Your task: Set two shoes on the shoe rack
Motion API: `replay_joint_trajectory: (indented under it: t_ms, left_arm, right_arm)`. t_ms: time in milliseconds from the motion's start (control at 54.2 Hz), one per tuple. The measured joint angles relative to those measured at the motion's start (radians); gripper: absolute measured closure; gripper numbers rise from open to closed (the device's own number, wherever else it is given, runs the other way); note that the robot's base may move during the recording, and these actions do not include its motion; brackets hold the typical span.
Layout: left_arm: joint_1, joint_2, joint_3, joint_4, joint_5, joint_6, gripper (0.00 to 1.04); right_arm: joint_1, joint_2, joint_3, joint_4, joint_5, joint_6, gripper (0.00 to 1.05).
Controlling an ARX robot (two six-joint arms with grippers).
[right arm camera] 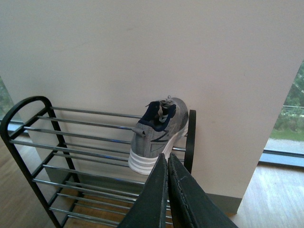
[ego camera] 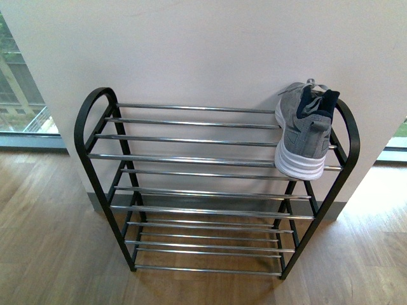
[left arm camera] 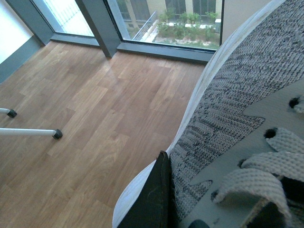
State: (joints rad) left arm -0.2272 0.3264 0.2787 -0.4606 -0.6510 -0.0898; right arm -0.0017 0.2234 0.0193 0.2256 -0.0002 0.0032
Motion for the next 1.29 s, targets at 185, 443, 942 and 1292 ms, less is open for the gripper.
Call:
replay_joint_trajectory:
  t_ms: [185,443,942,1292]
  left_arm:
    - [0.0,0.0,0.0,0.0,0.0,0.0,1.03]
    - [0.0,0.0,0.0,0.0,0.0,0.0,1.03]
    - [0.0,0.0,0.0,0.0,0.0,0.0,1.03]
    - [0.0,0.0,0.0,0.0,-0.002,0.0,1.03]
  right_arm:
    - [0.0,-0.043,0.0,-0.044,0.0,0.0,1.03]
    - [0.0,-0.214,0.0,-0.222,0.0,0.0,1.03]
    - [0.0,-0.217,0.0,-0.222,0.0,-0.001,0.42]
    - [0.0,-0.218,0.0,-0.222,-0.003,-0.001,0.09]
